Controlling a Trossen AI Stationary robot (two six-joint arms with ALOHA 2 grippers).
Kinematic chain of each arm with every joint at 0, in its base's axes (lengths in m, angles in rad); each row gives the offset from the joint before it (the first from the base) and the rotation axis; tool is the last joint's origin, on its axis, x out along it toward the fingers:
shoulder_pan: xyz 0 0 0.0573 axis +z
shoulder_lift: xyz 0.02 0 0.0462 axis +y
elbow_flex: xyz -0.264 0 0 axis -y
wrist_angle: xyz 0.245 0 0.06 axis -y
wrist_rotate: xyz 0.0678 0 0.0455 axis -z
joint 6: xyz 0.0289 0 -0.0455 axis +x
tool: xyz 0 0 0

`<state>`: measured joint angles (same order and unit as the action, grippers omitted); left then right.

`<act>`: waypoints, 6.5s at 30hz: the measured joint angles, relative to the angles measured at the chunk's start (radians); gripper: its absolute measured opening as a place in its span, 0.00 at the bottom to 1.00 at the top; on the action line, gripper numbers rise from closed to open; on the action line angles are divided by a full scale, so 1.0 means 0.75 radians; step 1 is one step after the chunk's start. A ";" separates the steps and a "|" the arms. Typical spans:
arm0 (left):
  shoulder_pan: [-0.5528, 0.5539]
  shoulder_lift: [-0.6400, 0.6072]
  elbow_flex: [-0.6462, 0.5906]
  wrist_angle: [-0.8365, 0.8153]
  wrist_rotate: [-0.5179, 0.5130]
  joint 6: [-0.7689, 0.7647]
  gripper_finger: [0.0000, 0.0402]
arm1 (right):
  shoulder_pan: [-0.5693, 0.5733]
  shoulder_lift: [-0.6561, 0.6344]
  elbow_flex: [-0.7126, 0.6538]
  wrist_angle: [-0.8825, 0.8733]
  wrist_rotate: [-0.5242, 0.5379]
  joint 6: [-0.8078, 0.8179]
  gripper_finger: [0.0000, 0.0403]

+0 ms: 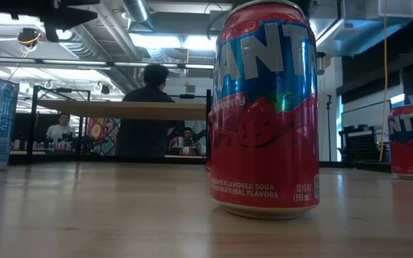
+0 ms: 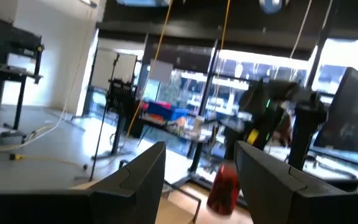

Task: Place canned beverage on shelf
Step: Put the top red-black soda can on the shelf, then put the red-black soda can on the shelf aligned with the other red-black soda can

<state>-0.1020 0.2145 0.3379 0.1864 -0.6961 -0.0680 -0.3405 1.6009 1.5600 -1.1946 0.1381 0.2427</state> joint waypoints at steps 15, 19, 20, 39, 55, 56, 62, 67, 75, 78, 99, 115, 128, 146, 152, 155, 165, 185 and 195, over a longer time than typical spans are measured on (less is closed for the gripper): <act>-0.001 0.260 0.471 -0.647 -0.031 -0.124 0.46 | -0.001 0.077 0.575 -0.066 0.070 -0.166 0.66; -0.001 0.264 0.475 -0.666 -0.024 -0.148 0.46 | -0.001 0.190 0.756 -0.101 0.070 -0.132 0.66; -0.001 0.264 0.475 -0.666 -0.023 -0.152 0.46 | -0.001 0.223 0.804 -0.106 0.069 -0.125 0.66; -0.001 0.264 0.474 -0.669 -0.030 -0.142 0.46 | -0.001 0.573 1.032 0.091 -0.058 -0.017 0.66; 0.017 0.432 0.474 -0.642 -0.056 -0.079 0.53 | -0.056 0.644 1.032 0.198 -0.070 -0.052 0.66; 0.029 0.451 0.478 -0.632 -0.056 -0.079 0.55 | -0.060 0.645 1.032 0.193 -0.076 -0.054 0.66; 0.179 0.644 0.645 -0.650 0.079 -0.067 0.65 | -0.062 0.647 1.032 0.199 -0.155 -0.093 0.66; 0.408 0.854 0.756 -0.686 0.383 -0.055 0.67 | -0.063 0.647 1.032 0.190 -0.222 -0.140 0.66; 0.748 1.131 0.850 -0.689 0.697 0.048 0.66 | -0.062 0.647 1.032 0.184 -0.260 -0.197 0.66; 0.827 1.215 0.875 -0.686 0.727 0.070 0.64 | -0.062 0.647 1.032 0.186 -0.307 -0.210 0.66; 0.876 1.425 0.883 -0.602 0.840 0.073 0.52 | -0.064 0.646 1.031 0.314 -0.329 -0.255 0.66; 0.873 1.352 0.881 -0.602 0.795 0.135 0.52 | -0.062 0.681 1.032 0.415 -0.255 -0.326 0.66; 0.855 0.995 0.883 -0.664 0.765 0.055 0.52 | -0.089 0.737 1.017 0.372 -0.066 -0.253 0.66; 0.855 0.940 0.883 -0.680 0.762 0.024 0.52 | -0.086 0.786 1.019 0.382 -0.058 -0.189 0.88; 0.856 0.940 0.883 -0.680 0.762 0.024 0.52 | -0.086 0.741 1.048 0.324 -0.073 -0.193 0.86; 0.856 0.940 0.882 -0.679 0.762 0.024 0.52 | -0.077 0.666 1.062 0.227 -0.107 -0.193 0.79; 0.832 0.940 0.882 -0.687 0.886 -0.005 0.52 | 0.103 0.424 1.059 -0.236 -0.105 -0.184 0.72; 0.460 1.010 0.881 -0.690 0.952 -0.162 0.52 | 0.521 -0.201 0.482 -0.427 0.056 0.159 0.72; 0.321 1.111 0.881 -0.685 0.882 -0.294 0.52 | 0.789 -0.496 0.039 -0.396 -0.209 0.489 0.72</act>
<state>0.1391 1.0477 0.9985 -0.3274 -0.0345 -0.2886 0.2515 1.2287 1.5893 -1.4919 -0.0189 0.6092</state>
